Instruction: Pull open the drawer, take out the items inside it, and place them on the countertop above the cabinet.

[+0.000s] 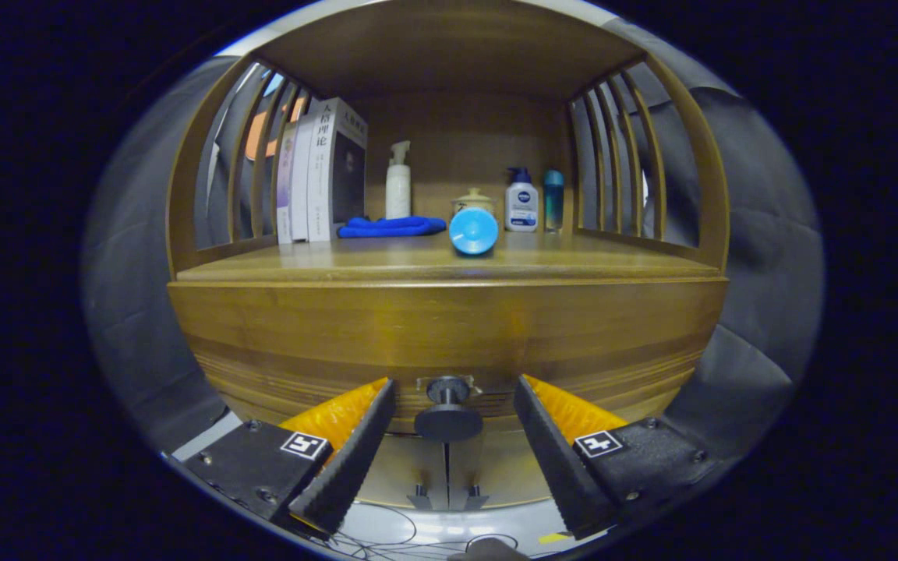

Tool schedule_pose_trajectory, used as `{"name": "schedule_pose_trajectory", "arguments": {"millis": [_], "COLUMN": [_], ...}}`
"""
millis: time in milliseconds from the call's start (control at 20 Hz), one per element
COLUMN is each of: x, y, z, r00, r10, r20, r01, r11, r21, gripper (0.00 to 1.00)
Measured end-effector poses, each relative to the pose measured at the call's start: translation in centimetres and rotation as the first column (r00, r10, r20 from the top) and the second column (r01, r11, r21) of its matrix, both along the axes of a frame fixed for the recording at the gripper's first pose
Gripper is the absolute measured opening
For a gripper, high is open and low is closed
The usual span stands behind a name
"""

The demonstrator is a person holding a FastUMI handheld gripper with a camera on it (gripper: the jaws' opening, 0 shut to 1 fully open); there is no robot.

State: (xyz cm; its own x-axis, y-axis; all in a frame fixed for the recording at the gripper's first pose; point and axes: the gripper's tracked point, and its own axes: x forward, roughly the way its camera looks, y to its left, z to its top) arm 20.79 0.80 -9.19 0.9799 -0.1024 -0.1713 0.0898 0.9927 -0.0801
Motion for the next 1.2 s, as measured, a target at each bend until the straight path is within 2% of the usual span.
{"name": "schedule_pose_trajectory", "arguments": {"millis": [400, 550, 850, 1200], "x": [-14.0, -17.6, -21.1, -23.0], "y": [0.4, 0.0, -1.3, -0.9], "z": [7.1, 8.8, 9.4, 9.7], "r00": [0.985, 0.978, 0.973, 0.972], "r10": [0.040, 0.033, -0.011, 0.002], "r20": [0.165, 0.207, 0.230, 0.236], "r01": [-0.035, -0.027, 0.009, 0.002], "r11": [0.999, 0.999, 1.000, 1.000], "r21": [-0.033, -0.031, 0.007, -0.016], "gripper": [1.00, 1.00, 1.00, 1.00]}}
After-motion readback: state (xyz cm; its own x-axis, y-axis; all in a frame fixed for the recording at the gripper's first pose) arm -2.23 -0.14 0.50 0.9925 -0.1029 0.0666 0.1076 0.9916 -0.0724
